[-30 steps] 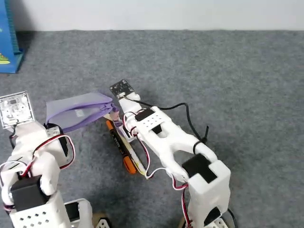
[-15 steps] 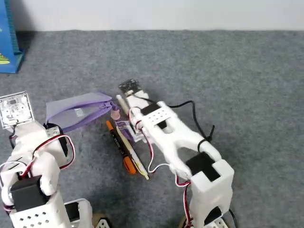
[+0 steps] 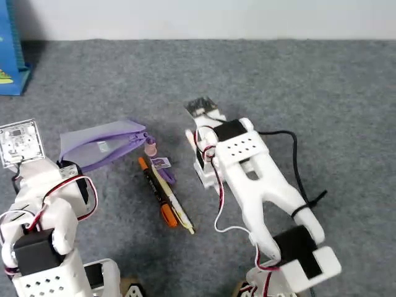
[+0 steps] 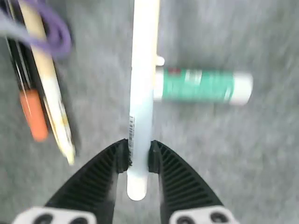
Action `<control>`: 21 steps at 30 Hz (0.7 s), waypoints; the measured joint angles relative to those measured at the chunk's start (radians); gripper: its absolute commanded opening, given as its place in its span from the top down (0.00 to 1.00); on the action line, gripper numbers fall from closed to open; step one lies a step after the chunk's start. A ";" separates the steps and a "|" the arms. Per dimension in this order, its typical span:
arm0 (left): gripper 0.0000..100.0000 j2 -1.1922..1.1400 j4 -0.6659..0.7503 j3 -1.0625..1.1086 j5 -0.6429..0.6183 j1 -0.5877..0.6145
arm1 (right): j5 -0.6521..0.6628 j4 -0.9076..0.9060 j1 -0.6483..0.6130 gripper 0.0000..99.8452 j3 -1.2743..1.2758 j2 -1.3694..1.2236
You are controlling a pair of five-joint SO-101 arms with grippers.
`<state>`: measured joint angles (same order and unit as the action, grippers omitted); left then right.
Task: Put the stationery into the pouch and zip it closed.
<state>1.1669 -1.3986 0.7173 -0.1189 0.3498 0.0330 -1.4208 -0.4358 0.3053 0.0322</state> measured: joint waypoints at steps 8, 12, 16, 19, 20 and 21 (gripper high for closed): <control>0.99 0.000 0.000 0.000 0.000 0.000 | 0.180 -0.008 0.078 0.89 0.198 0.028; 0.99 0.000 0.000 0.000 0.000 0.000 | 0.193 0.003 0.080 0.81 0.204 0.064; 0.99 0.000 0.000 0.000 0.000 0.000 | 0.196 0.026 0.025 0.84 0.206 0.086; 0.99 0.000 0.000 0.000 0.000 0.000 | 0.173 0.083 -0.014 0.84 0.206 0.086; 0.99 0.000 0.000 0.000 0.000 0.000 | 0.158 0.109 -0.021 0.84 0.206 0.086; 0.99 0.000 0.000 0.000 0.000 0.000 | 0.144 0.138 -0.026 0.84 0.206 0.086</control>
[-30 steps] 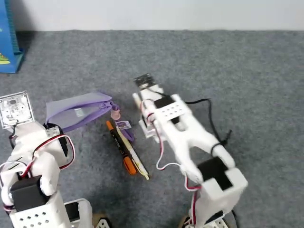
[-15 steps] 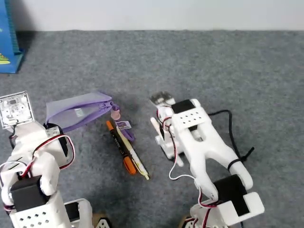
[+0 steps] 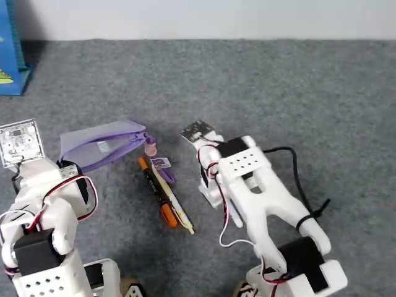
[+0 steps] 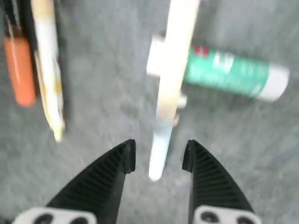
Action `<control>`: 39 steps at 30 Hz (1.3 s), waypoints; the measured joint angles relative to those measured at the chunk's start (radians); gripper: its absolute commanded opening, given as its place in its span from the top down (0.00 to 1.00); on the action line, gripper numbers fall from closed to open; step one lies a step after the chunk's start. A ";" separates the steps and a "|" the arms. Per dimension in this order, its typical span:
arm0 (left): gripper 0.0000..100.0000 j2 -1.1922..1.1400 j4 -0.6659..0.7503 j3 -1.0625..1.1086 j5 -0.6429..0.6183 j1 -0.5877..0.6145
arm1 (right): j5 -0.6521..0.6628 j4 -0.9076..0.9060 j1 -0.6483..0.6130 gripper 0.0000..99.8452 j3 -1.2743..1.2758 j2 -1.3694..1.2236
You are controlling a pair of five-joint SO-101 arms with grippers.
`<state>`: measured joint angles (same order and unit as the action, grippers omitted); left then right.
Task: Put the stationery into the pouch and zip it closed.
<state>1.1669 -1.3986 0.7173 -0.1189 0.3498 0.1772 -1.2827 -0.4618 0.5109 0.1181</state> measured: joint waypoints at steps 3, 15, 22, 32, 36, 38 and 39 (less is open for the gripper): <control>0.99 0.000 0.000 0.000 0.000 0.000 | -0.017 0.103 0.000 0.84 0.000 0.000; 0.99 0.000 0.000 0.000 0.000 0.000 | -0.025 0.331 0.000 0.84 0.000 -0.077; 0.99 0.000 0.000 0.000 0.000 0.000 | -0.026 0.396 -0.002 0.95 -0.069 -0.229; 0.99 0.009 0.032 0.032 0.000 0.000 | -0.028 0.328 0.000 0.99 -0.109 -0.163; 0.99 0.009 0.032 0.032 0.000 0.000 | -0.028 0.227 -0.018 0.99 -0.109 -0.017; 0.99 0.009 0.032 0.032 0.000 0.000 | -0.028 0.175 -0.046 0.99 -0.109 0.072; 0.99 0.009 0.032 0.032 0.000 0.000 | -0.028 0.149 -0.063 0.99 -0.109 0.121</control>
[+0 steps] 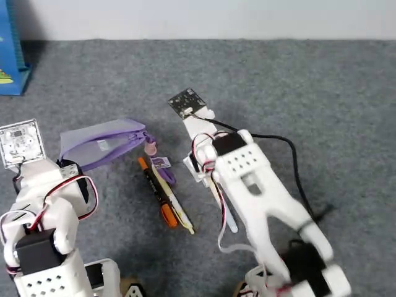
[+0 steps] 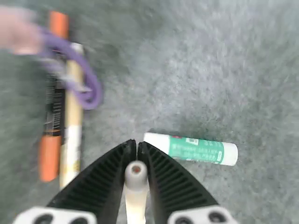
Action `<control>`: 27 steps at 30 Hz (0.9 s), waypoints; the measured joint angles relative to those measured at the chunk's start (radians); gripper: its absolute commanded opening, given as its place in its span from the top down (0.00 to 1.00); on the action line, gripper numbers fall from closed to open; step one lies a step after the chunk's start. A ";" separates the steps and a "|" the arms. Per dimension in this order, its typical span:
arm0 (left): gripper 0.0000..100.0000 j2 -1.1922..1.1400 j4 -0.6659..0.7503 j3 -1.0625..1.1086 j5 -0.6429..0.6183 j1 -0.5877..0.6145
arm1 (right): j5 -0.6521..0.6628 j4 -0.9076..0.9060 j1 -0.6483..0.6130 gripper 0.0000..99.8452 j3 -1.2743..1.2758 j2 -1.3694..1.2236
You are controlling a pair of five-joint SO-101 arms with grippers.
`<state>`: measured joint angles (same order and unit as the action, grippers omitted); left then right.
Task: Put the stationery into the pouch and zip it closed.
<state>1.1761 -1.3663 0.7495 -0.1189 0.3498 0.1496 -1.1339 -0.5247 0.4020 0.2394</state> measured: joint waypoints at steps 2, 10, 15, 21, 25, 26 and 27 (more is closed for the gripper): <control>0.99 0.000 0.000 0.000 0.000 0.000 | 0.000 -0.041 -0.034 0.99 0.000 0.092; 0.99 0.000 0.000 0.000 0.000 0.000 | -0.043 -0.100 -0.175 0.99 0.000 0.387; 0.99 0.000 0.000 0.000 0.000 0.000 | -0.052 -0.106 -0.181 0.99 0.000 0.416; 0.99 0.000 0.000 0.000 0.000 0.000 | -0.054 -0.089 -0.181 0.88 0.106 0.307; 0.99 0.000 0.002 0.000 0.000 0.000 | -0.057 -0.017 -0.181 0.88 0.149 0.144; 0.99 0.000 0.002 0.000 0.000 0.000 | -0.057 0.011 -0.181 0.88 0.150 0.100; 0.99 0.000 0.002 0.000 0.000 0.000 | -0.057 0.038 -0.181 0.88 0.150 0.060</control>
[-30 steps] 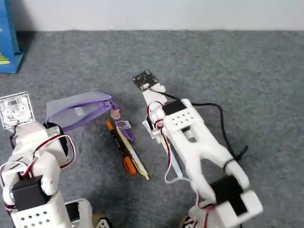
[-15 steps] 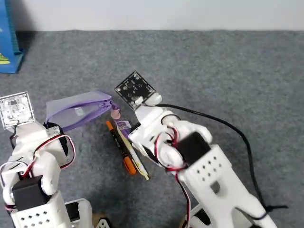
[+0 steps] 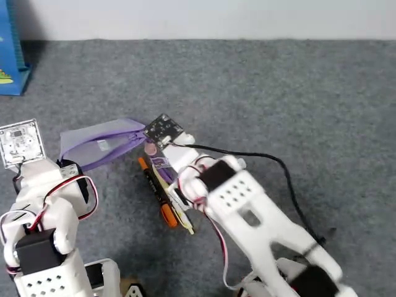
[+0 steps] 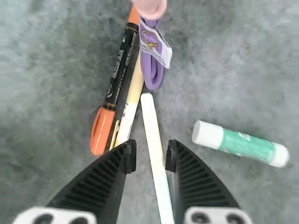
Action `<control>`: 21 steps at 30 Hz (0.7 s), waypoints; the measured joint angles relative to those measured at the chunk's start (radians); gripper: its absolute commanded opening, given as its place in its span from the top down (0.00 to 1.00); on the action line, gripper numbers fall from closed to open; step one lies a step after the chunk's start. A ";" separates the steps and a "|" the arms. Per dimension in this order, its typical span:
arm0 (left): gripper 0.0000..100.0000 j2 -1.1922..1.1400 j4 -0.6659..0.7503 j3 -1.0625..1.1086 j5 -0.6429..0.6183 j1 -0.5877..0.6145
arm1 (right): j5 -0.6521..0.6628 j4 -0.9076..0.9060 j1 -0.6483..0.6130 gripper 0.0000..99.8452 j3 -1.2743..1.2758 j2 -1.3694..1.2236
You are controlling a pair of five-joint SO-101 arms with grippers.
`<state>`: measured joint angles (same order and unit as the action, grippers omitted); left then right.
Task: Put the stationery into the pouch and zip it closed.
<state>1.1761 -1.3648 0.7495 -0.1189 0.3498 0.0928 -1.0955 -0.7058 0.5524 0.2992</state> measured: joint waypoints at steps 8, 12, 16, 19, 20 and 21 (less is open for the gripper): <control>0.99 -0.002 0.000 0.000 0.000 0.000 | -0.003 0.133 0.003 0.88 -0.002 -0.252; 0.99 -0.009 0.000 0.008 0.000 0.000 | -0.003 0.166 0.003 0.88 -0.002 -0.307; 0.99 -0.009 0.000 0.008 0.000 0.002 | -0.003 0.209 0.005 0.94 -0.002 -0.361; 0.99 -0.009 0.000 0.008 0.000 0.002 | -0.003 0.252 0.005 1.00 -0.002 -0.400; 0.99 -0.009 0.000 0.008 0.000 0.002 | -0.003 0.264 0.006 0.99 -0.003 -0.410; 0.99 -0.009 0.000 0.008 0.000 0.002 | -0.003 0.269 0.006 0.99 -0.003 -0.414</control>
<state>1.1669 -1.3648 0.7572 -0.1189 0.3514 0.0898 -0.8270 -0.6997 0.5493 -0.1151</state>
